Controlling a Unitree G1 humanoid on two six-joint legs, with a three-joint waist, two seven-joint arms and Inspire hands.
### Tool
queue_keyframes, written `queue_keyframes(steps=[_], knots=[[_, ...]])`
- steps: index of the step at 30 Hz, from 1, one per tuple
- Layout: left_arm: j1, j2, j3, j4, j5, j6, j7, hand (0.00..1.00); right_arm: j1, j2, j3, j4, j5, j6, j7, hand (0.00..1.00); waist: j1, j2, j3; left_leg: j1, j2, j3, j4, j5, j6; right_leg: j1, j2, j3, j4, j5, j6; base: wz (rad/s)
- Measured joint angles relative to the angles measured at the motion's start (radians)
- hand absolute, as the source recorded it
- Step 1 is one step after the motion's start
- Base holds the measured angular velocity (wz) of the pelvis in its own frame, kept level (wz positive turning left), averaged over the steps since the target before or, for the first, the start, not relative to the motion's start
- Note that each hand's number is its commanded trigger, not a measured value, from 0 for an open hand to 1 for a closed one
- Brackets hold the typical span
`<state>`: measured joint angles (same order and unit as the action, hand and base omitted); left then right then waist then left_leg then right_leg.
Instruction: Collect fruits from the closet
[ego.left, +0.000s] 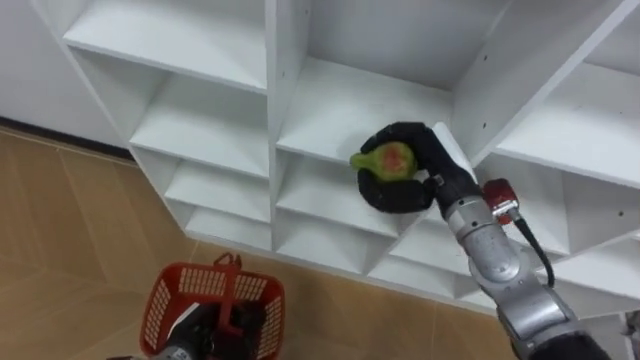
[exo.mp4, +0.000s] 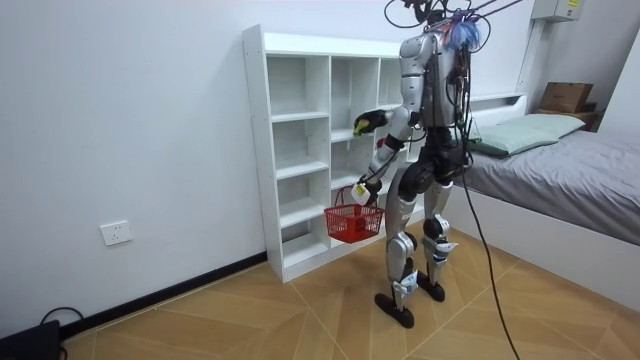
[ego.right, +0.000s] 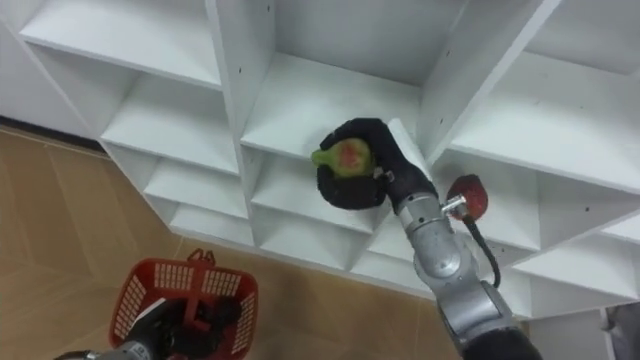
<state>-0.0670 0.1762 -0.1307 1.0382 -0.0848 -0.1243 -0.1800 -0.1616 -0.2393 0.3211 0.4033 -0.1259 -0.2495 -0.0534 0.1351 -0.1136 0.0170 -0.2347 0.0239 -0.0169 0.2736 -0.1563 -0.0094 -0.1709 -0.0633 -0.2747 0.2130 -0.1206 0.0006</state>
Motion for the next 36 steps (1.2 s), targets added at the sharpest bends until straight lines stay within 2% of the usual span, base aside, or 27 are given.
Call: queue_keyframes(steps=[5,10,15,17,20,23,30,36], knots=[[-0.010,-0.020,-0.021,0.000,-0.008,-0.016,-0.008,1.00,0.040,0.031,0.026,0.000,0.012,0.000,0.082,1.00,-0.027,0.039,-0.0010,-0.015,0.001,0.015,0.000,0.001,0.001,-0.032,-0.001,0.025,0.020,0.002,-0.001,-0.11],[-0.012,-0.026,-0.074,-0.001,-0.044,-0.037,-0.008,1.00,0.049,0.051,0.078,-0.003,0.052,0.001,0.148,1.00,-0.049,0.044,-0.0010,-0.017,0.001,0.024,-0.006,0.006,0.001,-0.046,-0.002,0.033,0.026,0.002,-0.001,-0.06],[-0.021,-0.051,-0.119,-0.003,-0.045,-0.043,-0.005,1.00,0.079,0.071,0.097,-0.023,0.045,0.001,0.170,1.00,-0.058,0.048,0.0006,-0.019,0.002,0.044,-0.004,0.004,0.004,-0.057,-0.003,0.052,0.030,0.004,0.000,-0.10],[-0.030,-0.062,-0.131,-0.007,-0.064,-0.049,-0.007,1.00,0.099,0.072,0.097,-0.023,0.044,0.001,0.175,1.00,-0.068,0.061,0.0036,-0.025,0.002,0.043,0.000,0.003,0.005,-0.059,-0.002,0.051,0.028,0.006,0.001,0.00],[-0.036,-0.072,-0.138,-0.008,-0.084,-0.050,-0.012,1.00,0.131,0.066,0.098,-0.023,0.043,0.001,0.179,1.00,-0.078,0.085,0.0016,-0.025,0.001,0.045,-0.003,0.003,0.006,-0.062,-0.003,0.053,0.027,0.007,0.002,-0.01],[-0.045,-0.073,-0.144,-0.033,-0.085,-0.052,-0.016,1.00,0.148,0.064,0.098,-0.021,0.044,0.001,0.180,1.00,-0.080,0.098,-0.0005,-0.032,0.001,0.048,-0.006,0.006,0.006,-0.074,-0.003,0.056,0.027,0.007,0.002,-0.02],[-0.051,-0.072,-0.166,-0.076,-0.161,-0.067,-0.028,1.00,0.150,0.039,0.097,-0.011,0.035,0.001,0.174,1.00,-0.080,0.098,-0.0003,-0.033,0.002,0.074,-0.017,0.008,0.008,-0.092,-0.003,0.080,0.029,0.009,0.003,-0.10],[-0.045,-0.066,-0.166,-0.155,-0.167,-0.080,-0.030,1.00,0.149,0.045,0.093,0.053,-0.003,-0.001,0.177,1.00,-0.075,0.098,-0.0003,-0.033,0.007,0.093,-0.022,0.008,0.008,-0.104,0.001,0.092,0.032,0.010,0.001,-0.08]])
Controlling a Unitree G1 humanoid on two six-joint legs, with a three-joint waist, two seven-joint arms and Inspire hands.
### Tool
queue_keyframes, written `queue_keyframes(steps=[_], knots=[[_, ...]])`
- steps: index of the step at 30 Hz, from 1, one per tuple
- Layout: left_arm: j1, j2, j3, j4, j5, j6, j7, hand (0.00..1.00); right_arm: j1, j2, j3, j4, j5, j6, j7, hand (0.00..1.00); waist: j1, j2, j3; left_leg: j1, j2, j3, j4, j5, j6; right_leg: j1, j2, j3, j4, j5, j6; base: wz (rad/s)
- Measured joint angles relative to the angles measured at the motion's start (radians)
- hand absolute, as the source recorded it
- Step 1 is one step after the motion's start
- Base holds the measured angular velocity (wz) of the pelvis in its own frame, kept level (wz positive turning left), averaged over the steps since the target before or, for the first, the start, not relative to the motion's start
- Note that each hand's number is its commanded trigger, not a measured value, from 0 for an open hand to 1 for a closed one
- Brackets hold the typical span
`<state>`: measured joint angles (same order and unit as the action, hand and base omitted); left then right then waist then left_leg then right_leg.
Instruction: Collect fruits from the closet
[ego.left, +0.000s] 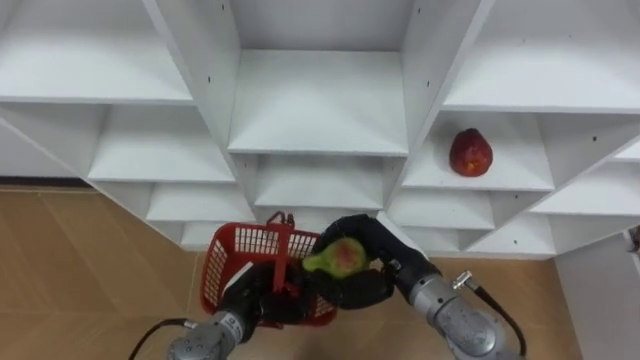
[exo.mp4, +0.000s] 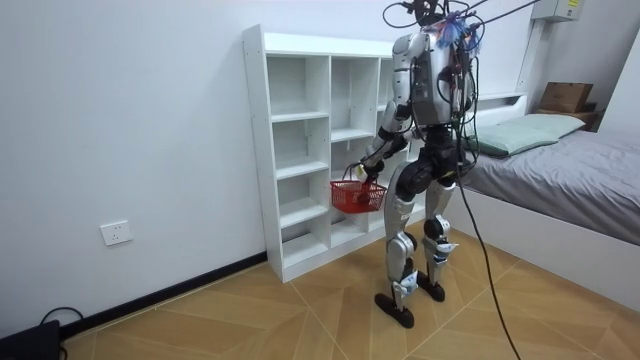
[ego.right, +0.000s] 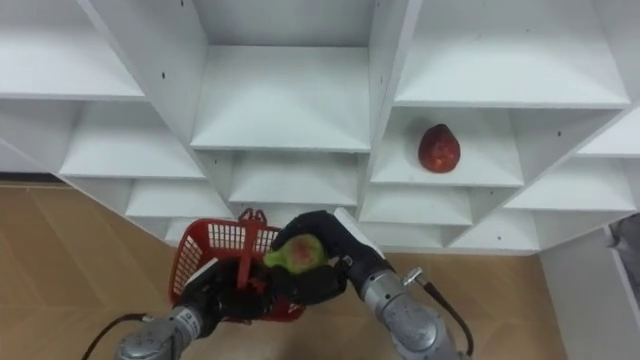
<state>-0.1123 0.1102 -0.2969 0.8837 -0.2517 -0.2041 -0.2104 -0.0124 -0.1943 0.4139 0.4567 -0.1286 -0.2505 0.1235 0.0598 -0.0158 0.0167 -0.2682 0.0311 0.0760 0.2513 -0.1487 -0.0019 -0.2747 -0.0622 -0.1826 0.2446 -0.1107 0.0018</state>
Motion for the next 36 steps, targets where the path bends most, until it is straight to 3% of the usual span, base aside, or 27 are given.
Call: queue_keyframes(steps=[7,27,36], knots=[[0.022,0.024,-0.003,-0.076,-0.073,-0.002,-0.020,1.00,0.000,-0.006,-0.007,0.041,0.006,0.001,-0.004,1.00,-0.002,0.004,0.0001,0.000,0.004,0.005,0.000,0.000,-0.001,-0.003,0.004,0.005,0.003,0.001,-0.002,-0.01],[0.022,0.024,-0.026,-0.118,-0.115,-0.002,-0.038,1.00,-0.023,0.002,-0.012,0.095,0.000,0.003,-0.093,1.00,-0.030,0.011,0.0011,-0.016,0.004,0.004,0.003,0.000,-0.001,-0.014,0.003,0.001,-0.004,0.002,-0.002,0.00],[0.024,0.024,-0.088,-0.135,-0.130,-0.002,-0.040,1.00,-0.030,0.000,-0.012,0.121,0.000,0.011,-0.136,1.00,-0.028,0.010,0.0013,-0.047,0.006,0.005,0.007,0.000,-0.001,-0.048,0.005,0.004,-0.001,0.004,-0.004,0.00]])
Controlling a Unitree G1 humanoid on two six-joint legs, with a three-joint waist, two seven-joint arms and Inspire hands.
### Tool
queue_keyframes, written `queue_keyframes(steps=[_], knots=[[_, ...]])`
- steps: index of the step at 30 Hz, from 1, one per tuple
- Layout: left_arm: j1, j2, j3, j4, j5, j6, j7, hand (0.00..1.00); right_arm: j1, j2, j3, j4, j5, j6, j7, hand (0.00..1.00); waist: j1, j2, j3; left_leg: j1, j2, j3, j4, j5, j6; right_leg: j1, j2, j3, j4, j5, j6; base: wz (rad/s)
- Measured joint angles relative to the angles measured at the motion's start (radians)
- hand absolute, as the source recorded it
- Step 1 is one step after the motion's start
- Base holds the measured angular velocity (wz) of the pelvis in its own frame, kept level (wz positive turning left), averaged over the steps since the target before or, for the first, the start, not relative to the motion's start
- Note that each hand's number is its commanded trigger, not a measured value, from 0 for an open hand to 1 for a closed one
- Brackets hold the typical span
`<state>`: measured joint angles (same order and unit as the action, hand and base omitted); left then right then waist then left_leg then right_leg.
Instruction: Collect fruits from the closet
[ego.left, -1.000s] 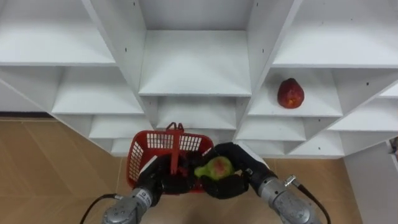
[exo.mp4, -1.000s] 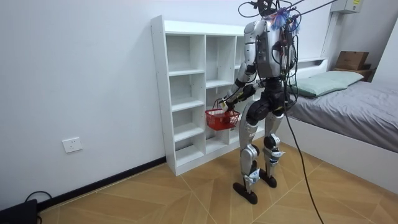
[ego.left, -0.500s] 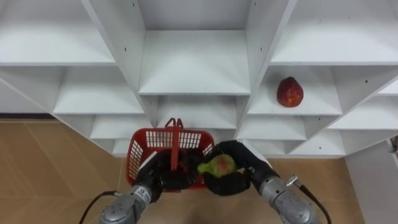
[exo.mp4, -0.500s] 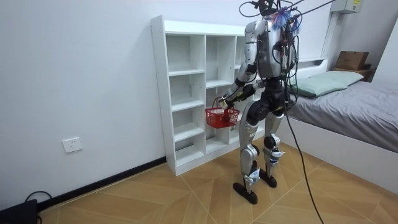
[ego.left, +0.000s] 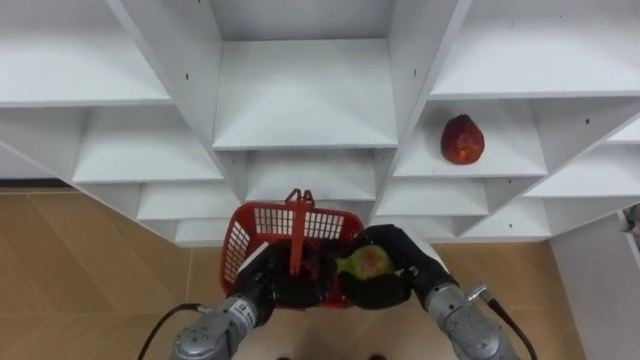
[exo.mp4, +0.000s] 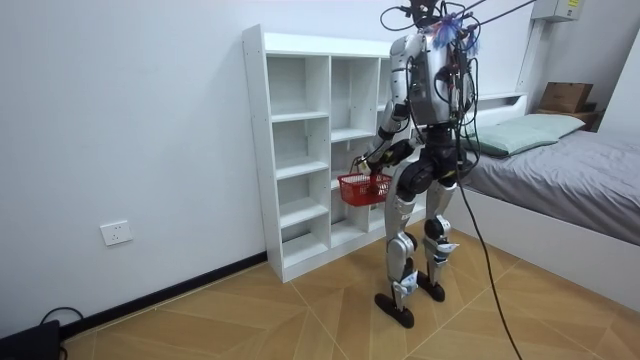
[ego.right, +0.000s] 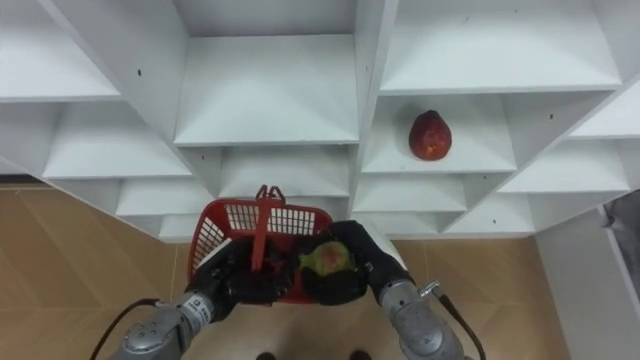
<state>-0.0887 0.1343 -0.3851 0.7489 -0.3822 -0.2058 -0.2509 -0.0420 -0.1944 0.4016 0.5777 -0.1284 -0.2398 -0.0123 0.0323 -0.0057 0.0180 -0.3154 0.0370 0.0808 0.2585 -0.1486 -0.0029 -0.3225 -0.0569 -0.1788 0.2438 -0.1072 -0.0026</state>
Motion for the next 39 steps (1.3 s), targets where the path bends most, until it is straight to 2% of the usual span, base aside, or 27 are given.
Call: queue_keyframes(steps=[8,19,30,33,39], knots=[[0.000,0.000,-0.032,-0.001,-0.019,0.000,-0.001,1.00,0.001,0.001,0.010,0.011,-0.009,0.000,-0.084,1.00,0.001,0.000,0.0000,-0.003,0.002,0.002,0.000,0.000,0.000,-0.001,0.001,0.001,-0.001,0.000,0.000,0.00],[0.001,-0.002,-0.035,-0.001,-0.019,0.000,-0.003,1.00,0.000,0.002,0.010,0.012,-0.037,0.000,-0.151,1.00,0.003,0.000,0.0000,-0.003,0.002,0.003,0.000,0.000,-0.001,-0.001,0.002,0.002,-0.001,0.000,-0.001,0.00],[-0.003,-0.003,-0.033,-0.007,-0.020,0.000,-0.025,1.00,-0.041,0.005,0.011,0.058,-0.043,0.001,-0.146,1.00,0.002,-0.003,0.0018,-0.005,0.004,0.013,-0.006,0.001,-0.001,-0.012,0.004,0.015,-0.001,0.001,-0.001,-0.03],[-0.002,-0.002,-0.035,-0.022,-0.020,0.000,-0.037,1.00,-0.043,0.005,0.011,0.059,-0.066,0.001,-0.137,0.93,0.001,-0.008,0.0049,-0.006,0.004,0.013,-0.006,0.001,-0.001,-0.012,0.004,0.014,-0.002,0.001,-0.001,0.00],[-0.004,-0.001,-0.037,-0.068,-0.022,0.000,-0.045,1.00,-0.047,0.004,0.011,0.060,-0.082,0.001,-0.124,0.94,0.001,-0.010,0.0065,-0.007,0.004,0.013,-0.006,0.001,-0.001,-0.012,0.004,0.014,-0.004,0.001,-0.001,0.00]])
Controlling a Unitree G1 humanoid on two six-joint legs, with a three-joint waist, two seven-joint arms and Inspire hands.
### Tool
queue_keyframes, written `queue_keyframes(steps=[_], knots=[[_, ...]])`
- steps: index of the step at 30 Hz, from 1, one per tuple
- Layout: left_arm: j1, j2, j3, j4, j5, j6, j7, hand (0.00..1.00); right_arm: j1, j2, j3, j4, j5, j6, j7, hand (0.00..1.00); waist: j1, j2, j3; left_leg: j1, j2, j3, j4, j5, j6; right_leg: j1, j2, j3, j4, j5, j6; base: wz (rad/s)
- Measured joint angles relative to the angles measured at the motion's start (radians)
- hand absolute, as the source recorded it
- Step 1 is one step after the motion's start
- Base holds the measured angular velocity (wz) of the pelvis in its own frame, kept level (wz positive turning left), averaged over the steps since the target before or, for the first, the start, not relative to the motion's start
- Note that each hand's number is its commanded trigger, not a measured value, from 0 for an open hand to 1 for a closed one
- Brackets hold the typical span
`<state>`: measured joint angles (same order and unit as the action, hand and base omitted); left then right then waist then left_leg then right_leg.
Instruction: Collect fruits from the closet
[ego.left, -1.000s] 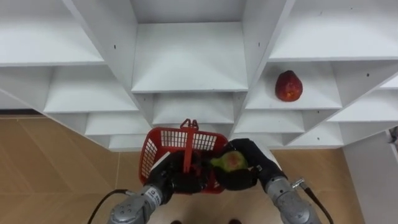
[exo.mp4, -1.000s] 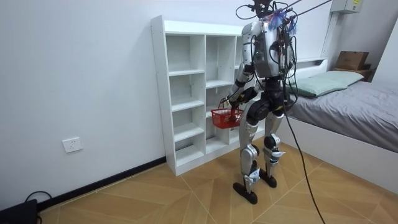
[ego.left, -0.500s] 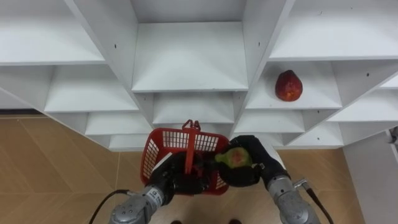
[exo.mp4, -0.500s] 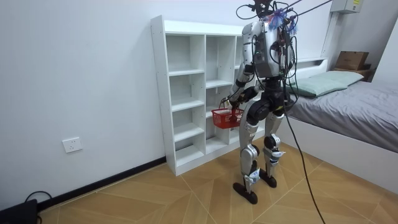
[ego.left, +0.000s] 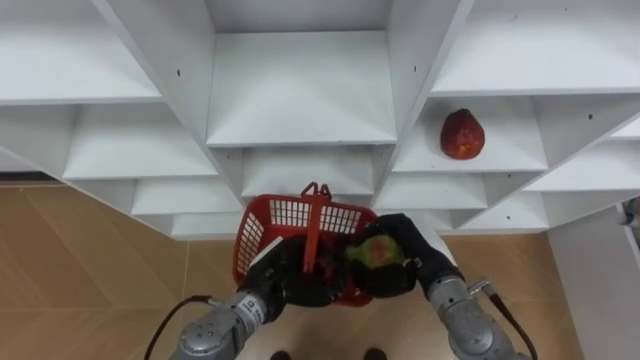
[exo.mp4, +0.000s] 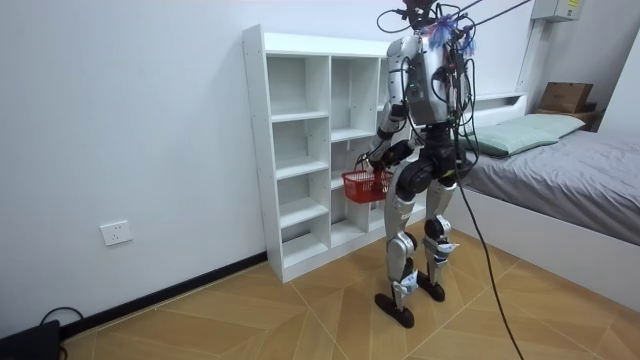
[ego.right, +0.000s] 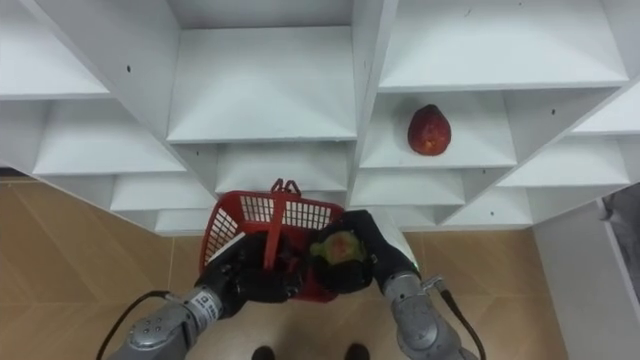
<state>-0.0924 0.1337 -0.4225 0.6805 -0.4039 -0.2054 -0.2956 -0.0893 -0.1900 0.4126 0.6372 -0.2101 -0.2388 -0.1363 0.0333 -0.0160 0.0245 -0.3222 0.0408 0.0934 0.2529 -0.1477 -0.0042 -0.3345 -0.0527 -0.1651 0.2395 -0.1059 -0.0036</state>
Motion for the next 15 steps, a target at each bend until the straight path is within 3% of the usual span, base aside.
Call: queue_keyframes(steps=[2,4,5,15], knots=[[0.000,-0.002,-0.006,-0.002,0.001,0.000,-0.002,1.00,-0.002,0.000,0.000,0.000,-0.004,0.000,0.010,0.87,0.000,0.000,0.0000,0.000,0.000,0.000,0.000,0.000,0.000,0.000,0.000,0.000,0.000,0.000,0.000,0.00],[-0.001,-0.001,-0.015,-0.001,0.001,0.000,-0.004,1.00,-0.007,0.000,0.003,0.000,-0.018,0.000,0.013,0.47,-0.001,0.000,-0.0001,-0.001,0.000,0.000,0.001,0.000,0.000,0.000,0.000,0.000,0.000,0.000,0.000,0.00],[-0.001,-0.001,-0.017,-0.001,0.001,0.000,-0.008,1.00,-0.011,0.000,0.004,0.000,-0.033,0.000,0.019,0.00,-0.001,0.000,-0.0001,0.000,0.000,0.000,0.001,0.000,0.000,0.000,0.000,0.000,0.000,0.000,0.000,0.00],[-0.006,-0.002,-0.035,-0.002,0.000,0.000,-0.028,1.00,-0.013,0.002,0.044,0.003,-0.034,0.002,0.077,0.00,0.002,0.002,-0.0009,0.002,0.001,0.002,0.006,0.000,0.000,0.002,0.001,0.004,0.003,0.001,-0.001,0.00]])
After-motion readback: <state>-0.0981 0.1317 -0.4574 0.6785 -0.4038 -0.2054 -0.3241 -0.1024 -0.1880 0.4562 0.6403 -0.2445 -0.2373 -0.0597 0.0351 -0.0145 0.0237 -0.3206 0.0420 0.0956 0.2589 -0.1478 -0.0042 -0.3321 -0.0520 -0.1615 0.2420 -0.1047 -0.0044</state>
